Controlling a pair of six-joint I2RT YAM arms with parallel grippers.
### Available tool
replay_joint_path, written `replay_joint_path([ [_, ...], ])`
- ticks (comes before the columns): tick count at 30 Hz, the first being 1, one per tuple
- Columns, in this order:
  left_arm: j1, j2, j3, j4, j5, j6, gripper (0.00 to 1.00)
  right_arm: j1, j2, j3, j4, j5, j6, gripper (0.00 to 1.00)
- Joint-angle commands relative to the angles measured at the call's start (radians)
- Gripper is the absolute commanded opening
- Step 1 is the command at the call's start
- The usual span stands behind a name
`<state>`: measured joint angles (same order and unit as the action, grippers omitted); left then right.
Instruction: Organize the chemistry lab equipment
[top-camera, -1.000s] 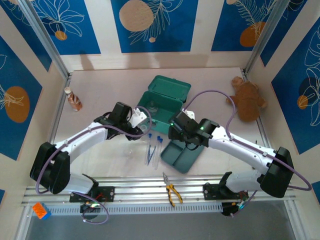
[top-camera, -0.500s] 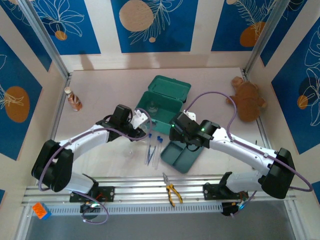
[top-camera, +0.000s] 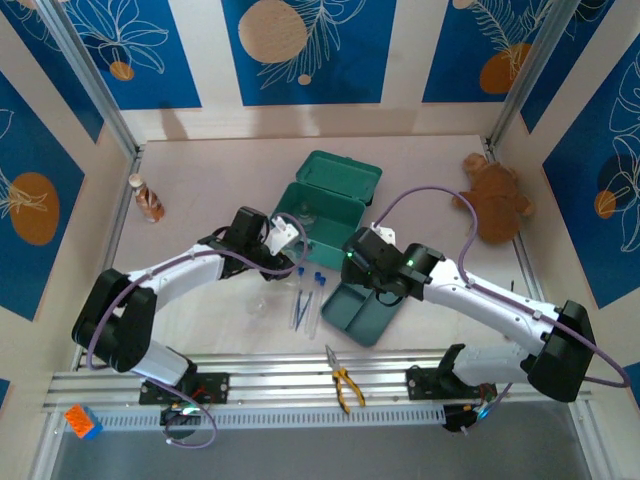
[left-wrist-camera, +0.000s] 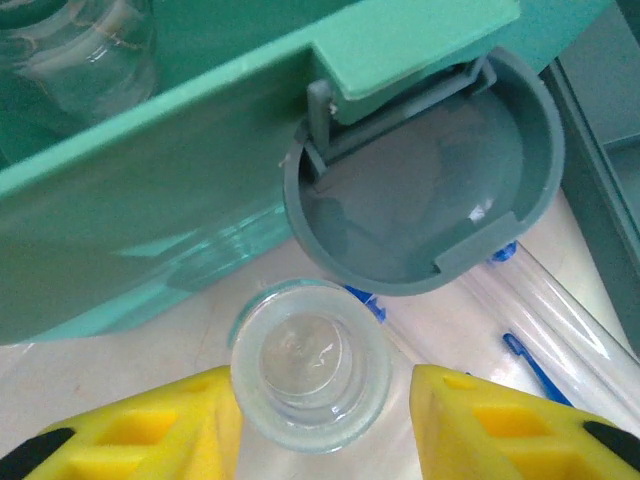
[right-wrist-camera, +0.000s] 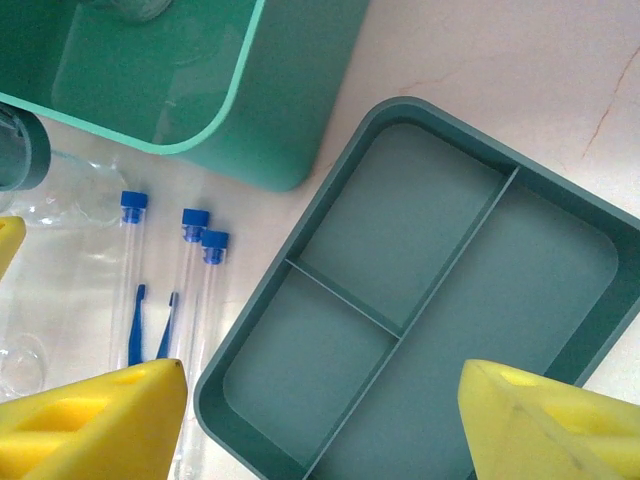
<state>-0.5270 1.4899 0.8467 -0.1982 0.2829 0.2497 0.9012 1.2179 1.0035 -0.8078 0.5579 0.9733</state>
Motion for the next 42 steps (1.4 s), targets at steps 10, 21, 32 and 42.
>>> replay_joint_path([
  [10, -0.001, 0.018, 0.041, -0.009, 0.047, -0.026, 0.45, 0.005, -0.024, -0.014, -0.017, 0.014, 0.024, 0.73],
  [21, -0.002, 0.051, 0.063, -0.016, 0.029, -0.032, 0.38, 0.008, -0.034, -0.016, -0.026, 0.019, 0.028, 0.73],
  [32, -0.002, 0.009, 0.046, -0.037, 0.019, -0.019, 0.28, 0.010, -0.027, -0.014, -0.020, 0.018, 0.028, 0.72],
  [42, 0.013, -0.085, 0.041, -0.116, -0.002, 0.006, 0.28, 0.011, -0.024, -0.014, -0.014, 0.019, 0.027, 0.72],
])
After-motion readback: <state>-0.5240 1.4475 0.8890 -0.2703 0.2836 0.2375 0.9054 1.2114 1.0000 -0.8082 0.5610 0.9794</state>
